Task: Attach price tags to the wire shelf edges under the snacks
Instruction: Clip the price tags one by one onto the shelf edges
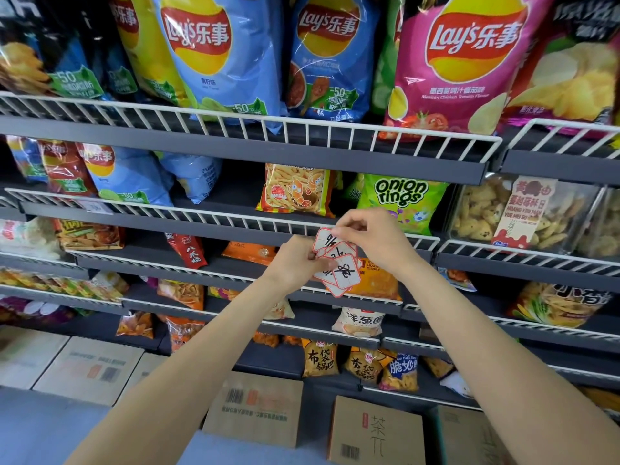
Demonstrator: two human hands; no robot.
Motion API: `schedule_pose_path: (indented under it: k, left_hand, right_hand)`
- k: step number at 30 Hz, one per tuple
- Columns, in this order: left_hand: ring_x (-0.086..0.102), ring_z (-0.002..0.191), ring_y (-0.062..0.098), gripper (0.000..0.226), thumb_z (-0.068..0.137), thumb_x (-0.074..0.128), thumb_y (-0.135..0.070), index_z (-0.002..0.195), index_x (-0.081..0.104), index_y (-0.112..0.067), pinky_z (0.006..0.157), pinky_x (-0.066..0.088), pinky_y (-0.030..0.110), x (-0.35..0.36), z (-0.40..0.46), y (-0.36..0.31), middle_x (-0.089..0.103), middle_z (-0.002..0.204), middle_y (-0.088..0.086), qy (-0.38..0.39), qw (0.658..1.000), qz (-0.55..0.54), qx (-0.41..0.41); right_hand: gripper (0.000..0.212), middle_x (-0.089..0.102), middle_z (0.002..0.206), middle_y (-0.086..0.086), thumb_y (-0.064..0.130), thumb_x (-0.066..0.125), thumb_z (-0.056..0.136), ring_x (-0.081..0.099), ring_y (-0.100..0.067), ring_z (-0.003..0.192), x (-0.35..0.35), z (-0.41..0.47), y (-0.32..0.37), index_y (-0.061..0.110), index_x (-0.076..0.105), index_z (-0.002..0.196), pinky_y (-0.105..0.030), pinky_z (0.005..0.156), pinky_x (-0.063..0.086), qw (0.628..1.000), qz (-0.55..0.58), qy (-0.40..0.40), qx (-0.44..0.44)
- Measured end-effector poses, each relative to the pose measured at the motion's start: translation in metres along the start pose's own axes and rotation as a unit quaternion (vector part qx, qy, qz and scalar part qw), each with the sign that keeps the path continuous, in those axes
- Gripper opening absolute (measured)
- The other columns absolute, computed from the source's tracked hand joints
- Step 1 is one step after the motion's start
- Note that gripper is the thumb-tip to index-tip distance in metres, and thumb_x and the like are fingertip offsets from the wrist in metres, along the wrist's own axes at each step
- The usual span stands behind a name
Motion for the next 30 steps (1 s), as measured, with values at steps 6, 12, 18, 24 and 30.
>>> schedule_pose_path:
  k: [6, 12, 18, 24, 30]
  left_hand:
    - [0.068, 0.086, 0.023, 0.022, 0.086, 0.066, -0.018, 0.093, 0.068, 0.003, 0.080, 0.053, 0.037, 0.001, -0.003, 0.010, 0.072, 0.095, 0.014, 0.025, 0.999, 0.009, -0.022]
    - [0.066, 0.085, 0.028, 0.028, 0.088, 0.064, -0.020, 0.089, 0.064, 0.008, 0.073, 0.049, 0.035, -0.001, 0.002, 0.028, 0.071, 0.093, 0.017, 0.015, 0.998, 0.045, -0.036]
    - [0.065, 0.092, 0.024, 0.022, 0.090, 0.061, -0.019, 0.094, 0.062, 0.002, 0.080, 0.050, 0.037, 0.003, 0.016, 0.036, 0.071, 0.099, 0.011, 0.021, 0.997, 0.066, -0.045]
    - [0.066, 0.099, 0.019, 0.054, 0.088, 0.063, -0.013, 0.138, 0.043, -0.009, 0.086, 0.053, 0.033, 0.016, 0.030, 0.020, 0.070, 0.108, 0.008, 0.036, 0.999, 0.036, -0.007]
    - [0.068, 0.094, 0.016, 0.063, 0.087, 0.064, -0.011, 0.143, 0.035, -0.011, 0.083, 0.056, 0.031, 0.022, 0.032, 0.018, 0.070, 0.107, 0.008, 0.035, 0.998, -0.048, -0.009]
  right_hand:
    - [0.012, 0.068, 0.084, 0.000, 0.020, 0.057, 0.092, 0.061, -0.012, 0.076, 0.010, -0.004, 0.001, 0.012, 0.066, 0.090, -0.027, 0.070, 0.047, 0.992, -0.106, 0.045, -0.043]
    - [0.009, 0.067, 0.074, 0.000, 0.022, 0.052, 0.095, 0.059, -0.014, 0.062, -0.018, -0.004, -0.015, 0.018, 0.057, 0.089, -0.034, 0.057, 0.049, 0.984, -0.141, -0.105, -0.036]
    - [0.010, 0.071, 0.078, -0.012, 0.014, 0.051, 0.095, 0.065, -0.020, 0.067, -0.028, 0.000, -0.037, 0.012, 0.060, 0.096, -0.036, 0.063, 0.054, 0.976, -0.161, -0.143, -0.004]
    - [0.016, 0.071, 0.087, -0.007, 0.016, 0.050, 0.095, 0.066, -0.029, 0.080, -0.018, 0.004, -0.033, 0.016, 0.064, 0.103, -0.031, 0.062, 0.049, 0.945, -0.303, -0.121, -0.026]
    - [0.016, 0.069, 0.098, -0.006, 0.015, 0.052, 0.095, 0.064, -0.024, 0.088, -0.013, 0.008, -0.029, 0.013, 0.066, 0.102, -0.034, 0.068, 0.052, 0.948, -0.295, -0.112, -0.045]
Point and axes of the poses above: each hand's wrist, its own z-axis towards the middle knuckle, its own x-axis out of the palm, y = z × x, the point moved 8 cm from there along z, towards the middle knuckle
